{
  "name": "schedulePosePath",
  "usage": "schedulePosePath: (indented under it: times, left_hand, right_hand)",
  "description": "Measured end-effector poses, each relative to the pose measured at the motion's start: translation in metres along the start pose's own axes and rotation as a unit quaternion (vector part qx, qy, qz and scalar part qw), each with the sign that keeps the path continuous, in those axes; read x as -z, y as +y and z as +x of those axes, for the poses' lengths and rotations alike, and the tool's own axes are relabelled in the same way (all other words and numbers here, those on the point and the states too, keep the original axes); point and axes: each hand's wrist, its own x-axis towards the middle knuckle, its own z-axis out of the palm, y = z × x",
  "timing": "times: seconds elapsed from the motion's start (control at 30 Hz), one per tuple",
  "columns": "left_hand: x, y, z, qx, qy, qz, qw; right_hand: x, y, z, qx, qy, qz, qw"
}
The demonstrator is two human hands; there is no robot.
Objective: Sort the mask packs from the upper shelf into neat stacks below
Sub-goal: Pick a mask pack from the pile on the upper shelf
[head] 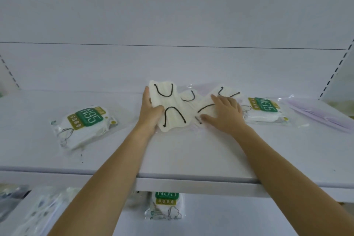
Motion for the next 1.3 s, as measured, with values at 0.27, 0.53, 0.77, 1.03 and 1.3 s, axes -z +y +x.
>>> schedulePosePath:
  times: [0.27,0.53,0.77,1.03,1.3]
  left_hand:
    - [-0.002,-0.006,0.004,0.065,0.022,0.054,0.996]
    - [-0.004,0.001,-0.001,0.075,-0.046,0.028,0.996]
    - [-0.002,-0.004,-0.001,0.009,0.047,0.135,0.990]
    - [0.004,0.003,0.002,0.024,0.168,0.087,0.982]
    - [-0.011,0.012,-0.012,0.020,-0.049,-0.003,0.999]
  right_hand:
    - [-0.011,0.008,0.005,-0.007,0.071,0.047,0.996]
    - [-0.017,-0.018,-0.007,0.212,0.014,0.162,0.964]
    - [-0.018,-0.004,0.000,0.075,-0.059,0.000,0.995]
    - [-0.012,-0.001,0.007,-0.019,0.154,0.162,0.975]
    - [-0.017,-0.023,-0.010,0.202,-0.017,0.267,0.942]
